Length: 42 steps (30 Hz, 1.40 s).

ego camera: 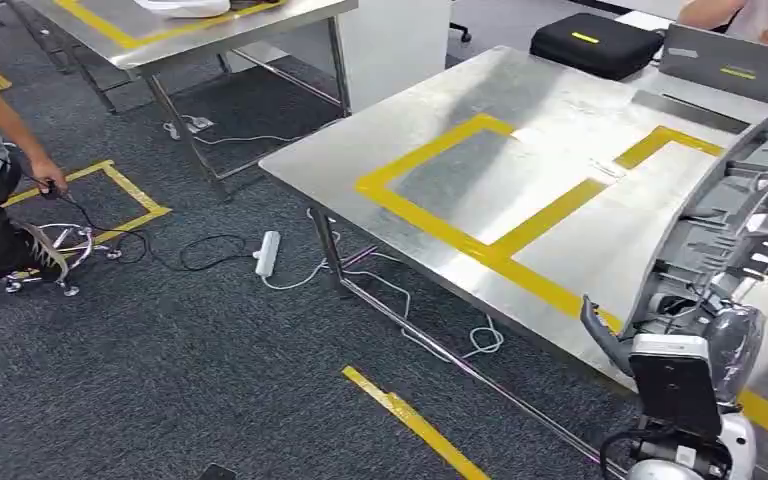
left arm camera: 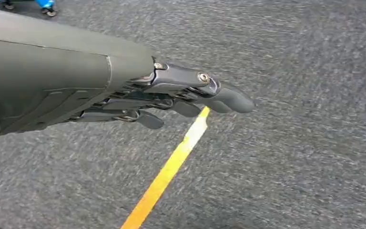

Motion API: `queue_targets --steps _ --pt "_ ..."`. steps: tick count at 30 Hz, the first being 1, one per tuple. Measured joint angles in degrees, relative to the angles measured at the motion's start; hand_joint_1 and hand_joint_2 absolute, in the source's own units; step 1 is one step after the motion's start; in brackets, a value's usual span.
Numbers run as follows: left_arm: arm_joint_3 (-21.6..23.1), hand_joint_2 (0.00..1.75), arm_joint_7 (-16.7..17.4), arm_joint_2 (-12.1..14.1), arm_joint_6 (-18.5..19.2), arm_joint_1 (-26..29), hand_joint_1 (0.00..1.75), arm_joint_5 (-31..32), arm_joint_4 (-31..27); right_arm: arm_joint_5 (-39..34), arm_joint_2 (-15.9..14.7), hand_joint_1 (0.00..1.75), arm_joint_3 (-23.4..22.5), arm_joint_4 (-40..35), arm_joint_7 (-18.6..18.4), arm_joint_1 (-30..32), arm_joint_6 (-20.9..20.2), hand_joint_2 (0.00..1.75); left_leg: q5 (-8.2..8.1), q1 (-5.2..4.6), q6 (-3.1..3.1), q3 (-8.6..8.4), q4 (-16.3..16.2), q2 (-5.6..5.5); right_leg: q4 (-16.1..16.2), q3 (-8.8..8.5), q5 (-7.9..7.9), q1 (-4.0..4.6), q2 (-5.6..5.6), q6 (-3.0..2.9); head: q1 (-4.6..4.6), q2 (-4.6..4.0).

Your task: Take the parts from the cabinet and place them on the table.

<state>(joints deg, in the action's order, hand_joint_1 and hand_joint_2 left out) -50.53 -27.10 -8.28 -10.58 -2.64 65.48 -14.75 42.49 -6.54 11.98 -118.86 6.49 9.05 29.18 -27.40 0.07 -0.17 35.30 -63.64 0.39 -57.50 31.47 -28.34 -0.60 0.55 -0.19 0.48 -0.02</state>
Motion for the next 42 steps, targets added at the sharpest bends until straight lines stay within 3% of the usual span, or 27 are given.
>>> queue_targets --steps 1,2,5,7,8,10,11,12,13,15,16,17,20,22,23,24,26,27,28,29,31,33,35,37,38,41,42 --pt "0.0 1.75 0.0 0.1 0.0 0.0 0.00 0.0 0.0 -0.4 -0.1 1.64 0.2 0.0 0.0 -0.3 -0.2 1.75 1.43 -0.10 0.44 -1.59 4.2 -0.53 0.0 0.06 -0.05 0.00 0.12 0.08 0.02 0.00" --pt "0.1 1.75 0.0 0.2 0.1 0.0 0.00 0.0 0.0 -0.5 -0.3 1.64 0.4 0.1 -0.1 -0.6 -0.4 1.75 1.04 -0.14 0.52 -2.04 5.3 -0.62 -0.4 0.36 -0.19 0.43 0.39 0.39 0.02 0.00" --pt "0.4 1.75 -0.4 0.2 0.6 -0.3 0.00 0.2 0.0 -0.5 -1.0 1.64 1.0 0.2 -0.5 -1.2 -1.2 1.75 0.55 -0.26 0.68 -1.95 5.8 -0.56 0.0 0.78 0.19 0.18 0.46 1.21 0.00 0.00" --pt "0.8 1.75 -0.6 0.1 0.8 -0.4 0.00 0.5 0.0 -0.6 -1.4 1.64 1.4 0.4 -0.7 -1.9 -1.7 1.75 1.08 0.26 1.40 -2.35 6.8 -0.43 -1.1 1.67 -1.07 0.21 0.20 1.70 0.09 0.00" --pt "1.0 1.75 -0.6 0.2 0.8 -0.5 0.00 0.6 0.0 -0.6 -1.5 1.64 1.7 0.6 -0.7 -2.5 -1.8 1.75 1.12 0.30 1.65 -2.29 6.8 -0.39 -4.3 3.02 -3.02 0.12 0.03 1.92 0.46 0.00" --pt "1.2 1.75 -0.6 0.2 0.9 -0.6 0.00 0.7 0.0 -0.8 -1.7 1.64 2.0 1.0 -0.8 -3.2 -2.0 1.75 1.08 0.21 1.71 -2.25 6.8 -0.36 -13.9 7.48 -7.16 -0.05 0.01 2.36 0.35 0.00" --pt "1.2 1.75 -0.6 0.2 0.9 -0.6 0.00 0.7 0.0 -0.8 -1.7 1.64 2.1 1.2 -0.8 -3.2 -2.1 1.75 1.08 0.20 1.71 -2.23 6.8 -0.35 -17.4 9.19 -8.22 -0.05 -0.02 2.54 0.48 0.00" --pt "1.2 1.75 -0.6 0.2 0.9 -0.6 0.00 0.7 0.0 -0.8 -1.9 1.64 2.4 1.4 -0.8 -3.3 -2.2 1.75 1.08 0.20 1.71 -2.29 6.7 -0.35 -18.2 9.68 -7.76 -0.07 -0.05 2.63 0.41 0.00" --pt "1.3 1.75 -0.6 0.2 0.9 -0.6 0.00 0.7 0.0 -0.8 -1.9 1.64 2.5 1.6 -0.8 -3.4 -2.2 1.75 1.07 0.20 1.70 -2.33 6.7 -0.36 -16.2 8.78 -5.96 -0.09 -0.08 2.66 0.44 0.00" --pt "1.4 1.75 -0.6 0.2 0.9 -0.6 0.00 0.7 0.0 -0.8 -2.0 1.64 2.8 1.8 -0.9 -3.7 -2.2 1.75 0.99 0.23 1.57 -2.53 6.7 -0.40 -5.8 3.69 -0.47 -0.11 -0.37 2.44 0.46 0.00" --pt "1.4 1.75 -0.7 0.2 0.9 -0.6 0.00 0.7 0.0 -0.8 -2.0 1.64 2.9 1.8 -0.9 -3.9 -2.2 1.75 0.90 0.22 1.39 -2.62 6.7 -0.40 -1.1 1.48 0.66 -0.11 -0.80 2.35 0.46 0.00" --pt "1.4 1.75 -0.7 0.2 0.9 -0.6 0.00 0.7 0.0 -0.8 -2.0 1.64 3.0 2.0 -0.8 -4.2 -2.2 1.75 0.86 -0.29 0.96 -2.39 6.5 -0.43 0.1 0.36 -0.17 0.16 -0.94 2.24 0.48 0.00" --pt "1.4 1.75 -0.7 0.2 0.9 -0.6 0.00 0.7 0.1 -0.8 -2.0 1.64 3.0 2.1 -0.9 -4.1 -2.2 1.75 1.19 -0.12 0.28 -2.24 6.5 -0.32 -0.1 0.78 0.07 0.35 -0.45 1.24 0.22 0.00" --pt "1.5 1.75 -0.7 0.3 0.9 -0.7 0.00 0.7 0.0 -0.2 -2.2 1.64 3.0 2.1 -1.0 -4.3 -2.2 1.75 0.19 -0.04 -0.45 -2.07 5.6 -0.37 0.3 0.44 0.45 -0.07 -0.54 0.41 0.24 0.00" --pt "1.5 1.75 -0.7 0.3 0.9 -0.7 0.00 0.7 0.1 0.6 -2.2 1.64 3.1 2.2 -1.3 -4.6 -2.1 1.75 -1.64 -0.02 -0.71 -0.87 3.1 -0.39 0.3 0.44 0.42 -0.08 -0.56 0.03 -0.22 0.00" --pt "1.6 1.75 -0.7 0.3 0.9 -0.7 0.00 0.9 0.1 1.6 -2.2 1.64 3.2 2.4 -1.7 -5.1 -2.1 1.75 -4.16 0.12 -0.91 1.27 -1.6 -0.39 0.3 0.48 0.44 -0.05 -0.55 -0.16 -0.22 0.00" --pt "1.7 1.75 -0.7 0.2 1.2 -0.7 0.00 1.1 0.1 3.6 -2.2 1.64 3.4 3.0 -3.0 -6.3 -2.0 1.75 -7.44 0.16 -1.10 5.35 -10.3 -0.39 0.3 0.53 0.40 0.07 -0.52 -0.33 -0.20 0.00" --pt "2.1 1.75 -0.7 0.2 1.5 -0.7 0.00 1.3 0.2 4.5 -2.2 1.64 3.5 3.5 -3.7 -7.2 -2.0 1.75 -7.25 0.16 -1.04 6.10 -11.6 -0.39 0.3 0.50 0.42 0.10 -0.45 -0.36 -0.20 0.00" --pt "2.3 1.75 -0.7 0.3 1.7 -0.7 0.00 1.4 0.2 5.3 -2.2 1.64 3.5 4.0 -4.4 -8.2 -2.0 1.75 -5.80 0.15 -0.91 5.67 -10.5 -0.39 0.3 0.47 0.42 0.13 -0.33 -0.36 -0.20 0.00" --pt "2.6 1.75 -0.7 0.4 2.0 -0.8 0.00 1.5 0.2 6.1 -2.2 1.64 3.8 4.6 -5.0 -9.4 -2.1 1.75 -3.48 0.14 -0.70 4.26 -7.5 -0.39 0.3 0.42 0.42 0.18 -0.19 -0.36 -0.22 0.00" --pt "3.1 1.75 -1.1 0.7 3.0 -1.1 0.00 1.9 0.2 8.0 -2.2 1.64 4.0 6.1 -6.9 -12.5 -2.7 1.75 1.66 0.04 0.10 -0.58 2.6 -0.43 0.3 0.23 0.40 0.25 0.01 -0.31 -0.22 0.00" --pt "3.9 1.75 -1.6 0.9 4.1 -1.6 0.00 1.9 0.2 10.8 -2.2 1.64 4.3 8.1 -9.0 -15.8 -3.5 1.75 1.14 -0.17 0.45 -1.96 6.3 -0.40 -0.1 0.86 0.41 0.63 0.15 0.18 -0.13 0.00" --pt "4.4 1.75 -2.0 0.9 5.1 -1.8 0.00 2.1 0.2 14.6 -2.3 1.64 4.6 10.3 -11.6 -19.2 -5.1 1.75 1.22 -0.36 0.59 -1.57 6.1 -0.42 0.1 1.14 0.71 0.40 0.09 0.79 -0.13 0.00" --pt "5.5 1.75 -2.1 1.1 6.2 -2.1 0.00 2.6 0.2 18.8 -2.6 1.64 5.5 13.9 -14.8 -24.2 -8.1 1.75 1.88 0.10 1.34 -1.79 7.0 -0.16 -0.5 2.00 0.11 0.31 0.08 1.33 -0.22 0.00" --pt "5.9 1.75 -2.1 1.2 6.4 -2.5 0.00 2.8 0.2 19.7 -2.6 1.64 5.8 15.6 -15.4 -26.4 -8.6 1.75 2.01 0.09 1.63 -1.70 7.1 -0.17 -2.6 2.96 -1.42 0.34 -0.12 1.52 0.09 0.00" --pt "6.9 1.75 -1.6 1.4 6.7 -2.9 0.00 3.0 0.2 20.9 -2.8 1.64 6.7 20.0 -17.1 -31.6 -9.7 1.75 2.01 0.07 1.78 -1.57 7.0 -0.17 -15.8 9.08 -6.96 0.17 -0.09 2.09 0.19 0.00" --pt "7.2 1.75 -1.4 1.4 6.8 -2.9 0.00 3.0 0.2 21.4 -2.8 1.64 7.0 21.3 -17.6 -32.8 -9.9 1.75 2.01 0.08 1.78 -1.60 7.0 -0.18 -18.2 10.42 -7.20 0.07 -0.11 2.30 0.24 0.00"
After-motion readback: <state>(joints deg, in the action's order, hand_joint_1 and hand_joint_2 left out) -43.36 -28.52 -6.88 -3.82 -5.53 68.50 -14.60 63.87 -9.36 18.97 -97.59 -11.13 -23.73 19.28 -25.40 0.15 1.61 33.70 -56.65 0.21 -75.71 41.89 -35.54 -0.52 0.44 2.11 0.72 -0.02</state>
